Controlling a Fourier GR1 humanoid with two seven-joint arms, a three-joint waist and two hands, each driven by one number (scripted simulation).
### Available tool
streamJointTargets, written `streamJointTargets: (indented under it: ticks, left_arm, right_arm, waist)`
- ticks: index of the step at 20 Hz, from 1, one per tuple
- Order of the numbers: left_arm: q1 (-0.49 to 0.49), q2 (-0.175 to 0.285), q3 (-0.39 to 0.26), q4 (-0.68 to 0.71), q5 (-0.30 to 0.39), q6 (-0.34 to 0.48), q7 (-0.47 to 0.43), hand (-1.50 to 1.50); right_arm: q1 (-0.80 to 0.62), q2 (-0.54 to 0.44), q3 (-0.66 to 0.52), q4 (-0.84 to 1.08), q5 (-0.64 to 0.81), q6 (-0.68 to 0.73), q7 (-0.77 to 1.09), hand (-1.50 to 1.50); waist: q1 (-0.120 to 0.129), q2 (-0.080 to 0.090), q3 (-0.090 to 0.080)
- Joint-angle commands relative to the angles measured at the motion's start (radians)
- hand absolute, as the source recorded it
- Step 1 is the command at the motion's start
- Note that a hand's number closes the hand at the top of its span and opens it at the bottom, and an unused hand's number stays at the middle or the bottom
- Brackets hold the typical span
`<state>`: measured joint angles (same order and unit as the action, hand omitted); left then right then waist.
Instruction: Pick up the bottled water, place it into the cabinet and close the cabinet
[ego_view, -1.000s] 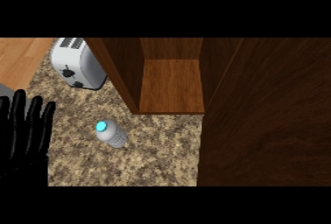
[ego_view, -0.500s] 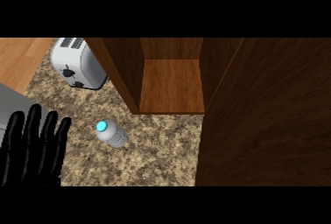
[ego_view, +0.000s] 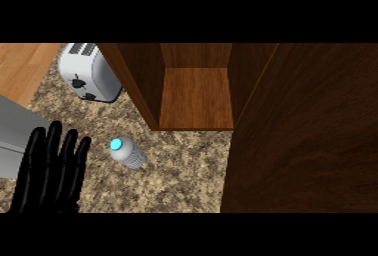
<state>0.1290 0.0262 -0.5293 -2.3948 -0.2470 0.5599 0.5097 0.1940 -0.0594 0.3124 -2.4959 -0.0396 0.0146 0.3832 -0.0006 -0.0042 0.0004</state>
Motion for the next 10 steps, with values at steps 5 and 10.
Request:
streamJointTargets:
  ticks: [5, 10]
  left_arm:
    - [-0.024, 0.018, 0.013, -0.048, -0.095, 0.019, 0.029, -1.50]
    - [-0.038, 0.012, 0.029, 0.027, -0.097, 0.027, -0.026, -1.50]
  right_arm:
    - [0.075, -0.024, 0.012, -0.147, 0.010, -0.011, 0.031, -1.50]
    - [0.006, -0.017, 0.063, -0.139, 0.052, -0.047, 0.063, -1.50]
  waist:
    - [-0.006, 0.000, 0.000]
    - [-0.005, 0.002, 0.000]
